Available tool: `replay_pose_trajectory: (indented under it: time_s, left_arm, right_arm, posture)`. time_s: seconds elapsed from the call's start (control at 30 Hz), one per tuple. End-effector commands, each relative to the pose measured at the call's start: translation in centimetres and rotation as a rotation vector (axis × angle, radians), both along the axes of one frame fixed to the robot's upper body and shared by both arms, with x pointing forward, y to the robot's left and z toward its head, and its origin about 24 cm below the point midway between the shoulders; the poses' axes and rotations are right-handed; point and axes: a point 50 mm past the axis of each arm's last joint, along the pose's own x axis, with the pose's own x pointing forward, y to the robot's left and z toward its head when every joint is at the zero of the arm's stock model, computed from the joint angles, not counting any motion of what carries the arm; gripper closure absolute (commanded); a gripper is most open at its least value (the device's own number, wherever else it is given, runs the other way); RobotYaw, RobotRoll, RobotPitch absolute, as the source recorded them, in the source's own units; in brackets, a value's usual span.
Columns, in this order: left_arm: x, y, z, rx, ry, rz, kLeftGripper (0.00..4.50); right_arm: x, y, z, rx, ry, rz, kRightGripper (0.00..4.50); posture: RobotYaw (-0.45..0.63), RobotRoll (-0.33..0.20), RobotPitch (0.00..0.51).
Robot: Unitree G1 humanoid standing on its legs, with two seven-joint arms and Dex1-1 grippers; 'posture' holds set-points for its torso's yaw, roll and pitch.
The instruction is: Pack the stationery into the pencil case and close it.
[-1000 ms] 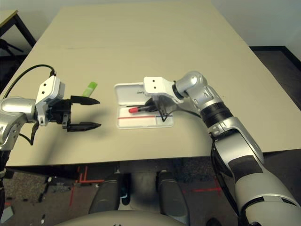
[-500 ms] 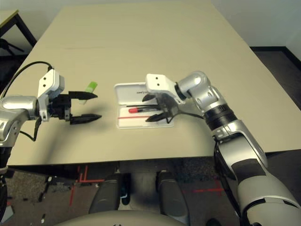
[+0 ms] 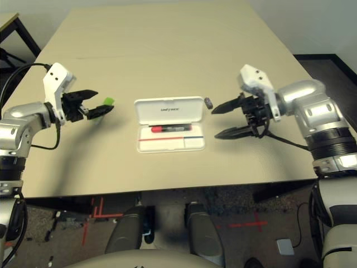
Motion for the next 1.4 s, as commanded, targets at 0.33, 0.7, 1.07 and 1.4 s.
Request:
replay_pose_trajectory:
  time_s: [0.33,0.7,1.07,1.4]
  left_arm:
    - [2.3,0.0,-4.6,0.058,0.12,0.218,0.0]
    - [2.6,0.4,-6.7,0.08,0.204,0.272,1.75]
    - [1.8,0.9,-4.6,0.077,0.164,0.176,3.38]
    - [-2.0,-0.4,-1.2,0.127,0.117,-0.241,3.38]
  right_arm:
    - [-0.6,-1.4,0.5,0.034,-0.032,-0.038,0.02]
    - [-0.6,-1.0,0.6,0.049,-0.036,-0.025,0.0]
    - [-0.8,-1.3,0.5,0.054,-0.045,-0.028,0.0]
    - [-0.9,-2.1,0.0,0.061,-0.055,-0.05,0.0]
  posture:
    - [-0.02,0.0,0.118]
    - [-0.02,0.0,0.117]
    - [-0.01,0.0,0.116]
    - [0.02,0.0,0.11]
